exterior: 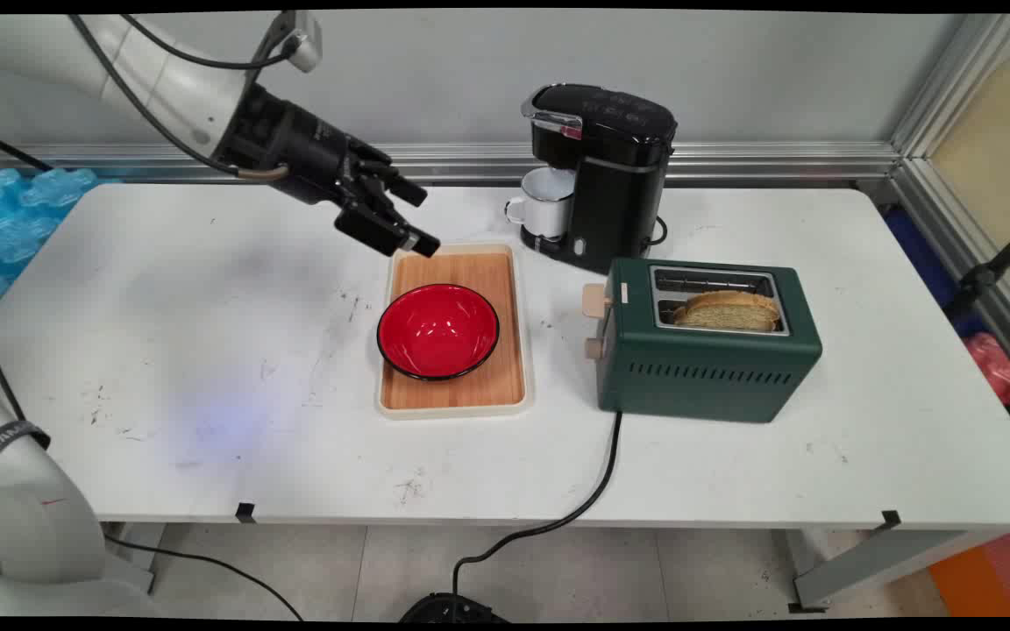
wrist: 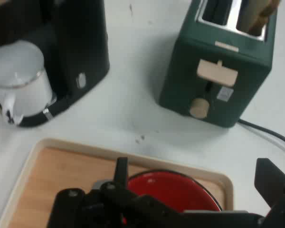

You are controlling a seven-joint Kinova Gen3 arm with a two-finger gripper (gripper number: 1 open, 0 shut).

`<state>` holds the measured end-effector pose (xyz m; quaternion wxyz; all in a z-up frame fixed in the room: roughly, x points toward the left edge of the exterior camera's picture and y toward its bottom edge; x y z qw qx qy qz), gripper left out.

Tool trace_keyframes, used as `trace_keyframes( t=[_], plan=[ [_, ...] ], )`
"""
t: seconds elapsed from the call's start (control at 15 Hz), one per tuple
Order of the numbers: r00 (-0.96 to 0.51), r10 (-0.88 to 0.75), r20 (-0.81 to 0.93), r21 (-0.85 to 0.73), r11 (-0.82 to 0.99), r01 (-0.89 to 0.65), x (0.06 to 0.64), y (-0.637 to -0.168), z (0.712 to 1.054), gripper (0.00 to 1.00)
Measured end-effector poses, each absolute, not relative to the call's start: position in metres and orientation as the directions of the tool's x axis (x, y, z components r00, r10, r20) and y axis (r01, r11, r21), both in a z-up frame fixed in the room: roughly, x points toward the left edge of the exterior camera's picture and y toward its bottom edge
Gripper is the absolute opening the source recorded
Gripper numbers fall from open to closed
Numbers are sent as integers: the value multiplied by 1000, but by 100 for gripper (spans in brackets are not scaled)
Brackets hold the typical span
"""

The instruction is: Press the toaster switch

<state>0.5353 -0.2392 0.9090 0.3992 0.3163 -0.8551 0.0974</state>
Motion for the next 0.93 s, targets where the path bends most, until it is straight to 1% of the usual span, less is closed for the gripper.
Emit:
trace_keyframes(
  t=[0.07,0.53,0.93],
  plan=[
    [-481,-452,751,78,784,-615,532,-242,907,0],
    [-462,-392,795,55,806,-589,497,-260,889,0],
    [-440,-359,823,60,825,-561,472,-261,868,0]
  ],
)
